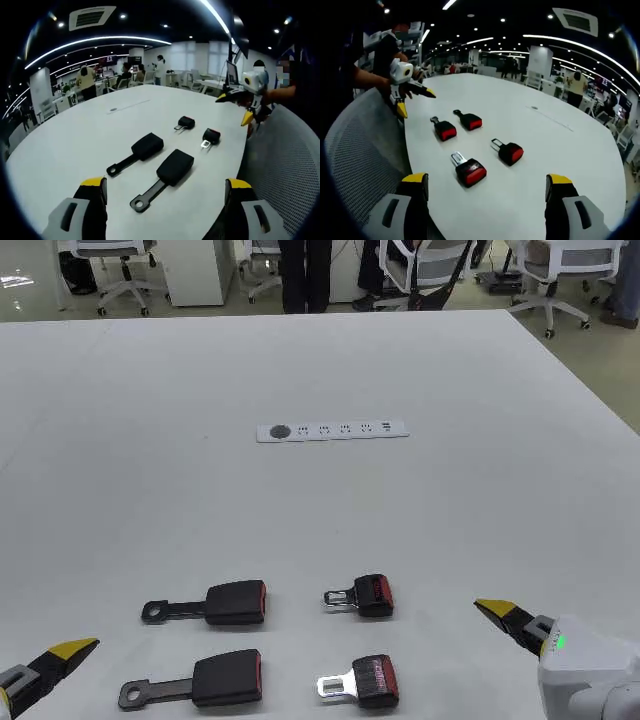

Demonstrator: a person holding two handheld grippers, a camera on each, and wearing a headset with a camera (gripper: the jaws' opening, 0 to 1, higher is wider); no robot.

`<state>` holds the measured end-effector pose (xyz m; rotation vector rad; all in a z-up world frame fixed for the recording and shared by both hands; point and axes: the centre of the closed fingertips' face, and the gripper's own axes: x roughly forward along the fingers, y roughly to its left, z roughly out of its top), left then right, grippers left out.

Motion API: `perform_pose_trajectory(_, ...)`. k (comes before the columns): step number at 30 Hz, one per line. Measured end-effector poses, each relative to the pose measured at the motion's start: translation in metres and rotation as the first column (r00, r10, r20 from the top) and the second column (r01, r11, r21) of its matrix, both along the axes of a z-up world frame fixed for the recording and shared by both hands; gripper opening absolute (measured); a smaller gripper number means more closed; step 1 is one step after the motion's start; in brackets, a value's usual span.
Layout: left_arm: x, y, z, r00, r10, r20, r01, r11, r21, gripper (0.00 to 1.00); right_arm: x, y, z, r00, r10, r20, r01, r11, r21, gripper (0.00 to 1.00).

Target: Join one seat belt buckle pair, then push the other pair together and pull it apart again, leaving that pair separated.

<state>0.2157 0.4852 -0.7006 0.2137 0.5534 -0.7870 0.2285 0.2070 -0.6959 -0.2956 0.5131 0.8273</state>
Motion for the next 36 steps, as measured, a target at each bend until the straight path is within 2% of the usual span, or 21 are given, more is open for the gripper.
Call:
perform_pose_trajectory(21, -0.004, 0.002, -0.002, 1.0, -0.016, 0.0, 0.016, 1.0, 0.012, 1.0, -0.003, 0.002, 0.002, 1.0, 0.007, -0.009, -0.006, 1.0, 0.002, 0.99)
perform_pose_trajectory(32, -0.004, 0.006, -0.013, 1.0, -0.021, -0.007, 0.021, 1.0, 0.008, 1.0, -0.006, 0.004, 0.001, 1.0, 0.005, -0.016, -0.005, 1.0, 0.006, 0.99)
perform_pose_trajectory(36, -0.004, 0.005, -0.013, 1.0, -0.025, -0.008, 0.025, 1.0, 0.01, 1.0, -0.006, 0.004, 0.001, 1.0, 0.003, -0.016, -0.003, 1.0, 0.005, 0.99)
